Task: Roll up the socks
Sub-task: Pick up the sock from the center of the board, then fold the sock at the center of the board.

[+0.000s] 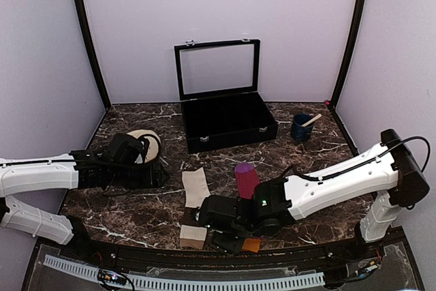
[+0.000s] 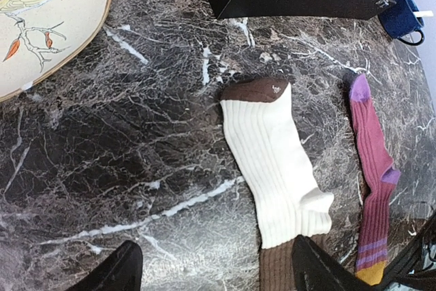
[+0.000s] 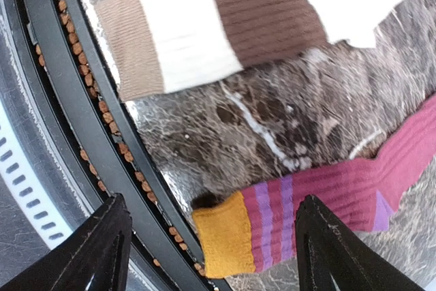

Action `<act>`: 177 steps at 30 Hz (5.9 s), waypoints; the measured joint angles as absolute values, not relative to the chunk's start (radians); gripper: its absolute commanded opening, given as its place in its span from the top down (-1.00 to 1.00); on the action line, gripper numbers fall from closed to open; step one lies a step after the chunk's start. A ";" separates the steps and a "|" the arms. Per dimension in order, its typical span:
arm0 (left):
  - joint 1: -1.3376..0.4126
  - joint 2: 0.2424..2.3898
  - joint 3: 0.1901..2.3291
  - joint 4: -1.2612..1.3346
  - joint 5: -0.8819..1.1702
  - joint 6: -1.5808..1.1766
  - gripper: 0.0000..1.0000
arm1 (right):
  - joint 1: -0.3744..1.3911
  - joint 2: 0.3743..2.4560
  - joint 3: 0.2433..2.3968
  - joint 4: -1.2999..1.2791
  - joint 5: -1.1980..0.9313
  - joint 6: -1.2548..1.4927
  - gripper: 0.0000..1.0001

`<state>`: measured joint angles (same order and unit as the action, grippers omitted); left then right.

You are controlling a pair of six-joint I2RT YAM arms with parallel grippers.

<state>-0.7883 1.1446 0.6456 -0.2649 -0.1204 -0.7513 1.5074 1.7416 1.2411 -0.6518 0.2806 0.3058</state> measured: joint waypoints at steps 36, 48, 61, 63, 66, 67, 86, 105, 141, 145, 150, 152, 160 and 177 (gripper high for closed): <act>-0.789 0.978 0.564 -0.358 -0.202 -0.896 -0.56 | 1.476 2.002 1.433 -0.550 0.124 -0.021 -0.37; -0.789 0.971 0.564 -0.374 -0.228 -0.895 -0.57 | 1.443 2.052 1.444 -0.546 0.081 -0.045 -0.27; -0.782 0.963 0.564 -0.386 -0.250 -0.895 -0.56 | 1.442 2.063 1.433 -0.542 0.043 -0.052 0.17; -0.780 0.960 0.564 -0.392 -0.253 -0.896 -0.57 | 1.442 2.063 1.431 -0.537 0.039 -0.052 0.28; -0.777 0.958 0.564 -0.393 -0.253 -0.896 -0.56 | 1.442 2.063 1.426 -0.526 0.031 -0.050 0.52; -0.777 0.957 0.564 -0.393 -0.254 -0.896 -0.56 | 1.442 2.063 1.425 -0.523 0.030 -0.054 0.62; -0.772 0.957 0.564 -0.390 -0.255 -0.898 -0.56 | 1.432 2.062 1.488 -0.640 -0.065 -0.029 1.00; -0.772 0.951 0.564 -0.353 -0.247 -0.868 -0.57 | 1.373 2.059 1.757 -0.865 -0.263 0.076 1.00; -0.792 1.180 0.562 -0.179 -0.193 -0.875 -0.52 | 1.040 2.165 1.929 -0.965 -0.244 -0.079 1.00; -0.800 1.184 0.565 -0.168 -0.186 -0.868 -0.51 | 1.040 2.165 1.926 -0.933 -0.189 -0.079 1.00; -0.814 1.202 0.575 -0.150 -0.175 -0.859 -0.51 | 1.039 2.173 1.924 -0.908 -0.152 -0.087 1.00; -0.819 1.212 0.581 -0.149 -0.171 -0.855 -0.51 | 1.039 2.183 1.924 -0.904 -0.148 -0.090 0.99; -0.844 1.261 0.622 -0.126 -0.157 -0.832 -0.51 | 1.039 2.229 1.917 -0.891 -0.137 -0.096 0.87; -0.899 1.338 0.647 -0.076 -0.133 -0.818 -0.51 | 1.013 2.263 1.912 -0.867 -0.103 -0.085 0.22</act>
